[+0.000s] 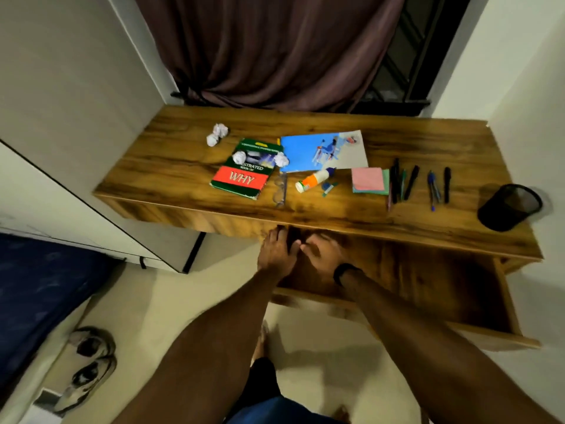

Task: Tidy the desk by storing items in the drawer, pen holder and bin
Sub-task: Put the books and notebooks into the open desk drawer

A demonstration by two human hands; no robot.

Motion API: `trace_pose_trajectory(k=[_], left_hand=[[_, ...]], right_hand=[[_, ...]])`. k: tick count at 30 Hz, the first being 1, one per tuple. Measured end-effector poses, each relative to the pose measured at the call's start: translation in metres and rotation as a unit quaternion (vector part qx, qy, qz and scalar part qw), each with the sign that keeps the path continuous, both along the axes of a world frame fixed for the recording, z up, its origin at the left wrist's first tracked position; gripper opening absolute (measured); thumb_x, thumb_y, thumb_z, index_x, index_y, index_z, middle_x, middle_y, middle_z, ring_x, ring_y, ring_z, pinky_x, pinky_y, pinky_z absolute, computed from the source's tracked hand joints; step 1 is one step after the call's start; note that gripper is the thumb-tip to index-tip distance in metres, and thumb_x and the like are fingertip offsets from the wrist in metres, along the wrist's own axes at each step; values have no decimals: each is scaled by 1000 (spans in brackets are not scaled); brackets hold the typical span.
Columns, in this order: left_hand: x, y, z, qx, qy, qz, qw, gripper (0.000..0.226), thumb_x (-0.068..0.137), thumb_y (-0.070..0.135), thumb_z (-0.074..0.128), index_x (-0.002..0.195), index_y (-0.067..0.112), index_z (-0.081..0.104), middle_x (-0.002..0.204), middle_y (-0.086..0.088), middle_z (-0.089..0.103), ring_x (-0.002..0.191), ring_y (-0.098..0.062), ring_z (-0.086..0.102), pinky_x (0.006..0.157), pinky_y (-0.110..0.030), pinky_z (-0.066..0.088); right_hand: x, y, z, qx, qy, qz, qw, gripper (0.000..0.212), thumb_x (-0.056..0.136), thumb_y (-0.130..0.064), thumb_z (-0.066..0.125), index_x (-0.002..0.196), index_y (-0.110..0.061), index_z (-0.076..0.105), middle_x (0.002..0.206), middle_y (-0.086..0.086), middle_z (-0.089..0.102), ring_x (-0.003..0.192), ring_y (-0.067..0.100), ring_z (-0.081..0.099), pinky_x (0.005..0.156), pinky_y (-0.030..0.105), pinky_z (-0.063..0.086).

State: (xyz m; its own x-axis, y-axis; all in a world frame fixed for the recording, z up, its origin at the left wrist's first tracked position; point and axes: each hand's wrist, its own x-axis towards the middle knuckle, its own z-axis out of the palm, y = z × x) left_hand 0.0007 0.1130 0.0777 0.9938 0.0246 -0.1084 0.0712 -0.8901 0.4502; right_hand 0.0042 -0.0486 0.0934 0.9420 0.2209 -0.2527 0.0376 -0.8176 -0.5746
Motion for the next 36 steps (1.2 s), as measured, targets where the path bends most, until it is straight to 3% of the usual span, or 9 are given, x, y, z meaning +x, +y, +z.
trace_pose_trajectory(k=[9, 13, 17, 20, 24, 27, 29, 32, 36], left_hand=[[143, 97, 6, -23, -20, 13, 999, 64, 85, 38, 62, 138, 8, 41, 137, -18, 46, 127, -37, 44, 104, -45, 40], [206, 140, 5, -39, -19, -3, 999, 62, 85, 34, 61, 139, 11, 41, 140, -17, 45, 128, -38, 42, 101, -46, 40], [264, 164, -2, -17, 14, -117, 993, 63, 95, 31, 52, 152, 19, 26, 160, -12, 19, 147, -32, 18, 117, -44, 24], [294, 170, -10, -3, 44, -169, 985, 62, 100, 36, 41, 154, 24, 15, 163, -8, 6, 151, -26, 1, 121, -43, 5], [318, 193, -19, 3, 108, -32, 994, 72, 97, 49, 40, 155, 24, 5, 164, -5, 0, 150, -30, -1, 120, -49, 4], [328, 210, -22, -26, 103, 25, 994, 87, 85, 42, 62, 152, 15, 15, 158, -13, 19, 144, -36, 22, 115, -48, 24], [336, 212, -19, -43, 96, 62, 992, 85, 80, 39, 68, 148, 11, 24, 150, -17, 32, 136, -39, 32, 111, -47, 29], [352, 213, -12, -125, 126, 149, 973, 76, 81, 30, 69, 144, 12, 31, 146, -18, 38, 132, -40, 36, 108, -48, 34], [357, 216, 2, -264, 154, 218, 927, 45, 88, 33, 64, 129, 17, 52, 120, -8, 61, 102, -27, 58, 89, -43, 53]], right_hand=[[129, 98, 8, 32, -4, -50, 998, 28, 92, -38, 53, 114, -21, 56, 117, 8, 65, 106, 29, 61, 89, 40, 50], [188, 146, -2, 11, 51, -86, 995, 59, 89, -38, 53, 142, -16, 37, 140, 16, 50, 126, 35, 48, 104, 46, 40], [253, 188, -65, 43, 39, -242, 968, 106, 67, -77, 38, 151, -24, 1, 151, 14, 33, 139, 35, 32, 114, 50, 30], [254, 218, -9, 66, 74, -332, 938, 103, 76, -65, 56, 151, -17, 5, 152, 15, 28, 140, 35, 31, 111, 47, 34], [267, 228, 1, 52, 92, -355, 929, 117, 63, -54, 82, 147, -10, 14, 147, 14, 30, 138, 32, 32, 112, 44, 33], [285, 233, -21, 97, 159, -383, 905, 95, 71, -32, 84, 142, -16, 24, 136, 7, 38, 128, 25, 41, 104, 36, 40], [294, 235, -23, 149, 205, -425, 869, 75, 65, -41, 85, 126, -35, 40, 123, 3, 57, 101, 20, 59, 86, 38, 56], [297, 239, -19, 261, 230, -439, 829, 15, 90, -25, 65, 96, -25, 51, 80, 1, 62, 60, 11, 60, 56, 24, 54], [306, 230, -4, 290, 98, -466, 830, 50, 83, -17, 71, 128, -14, 48, 122, 6, 62, 111, 26, 59, 94, 38, 49]])
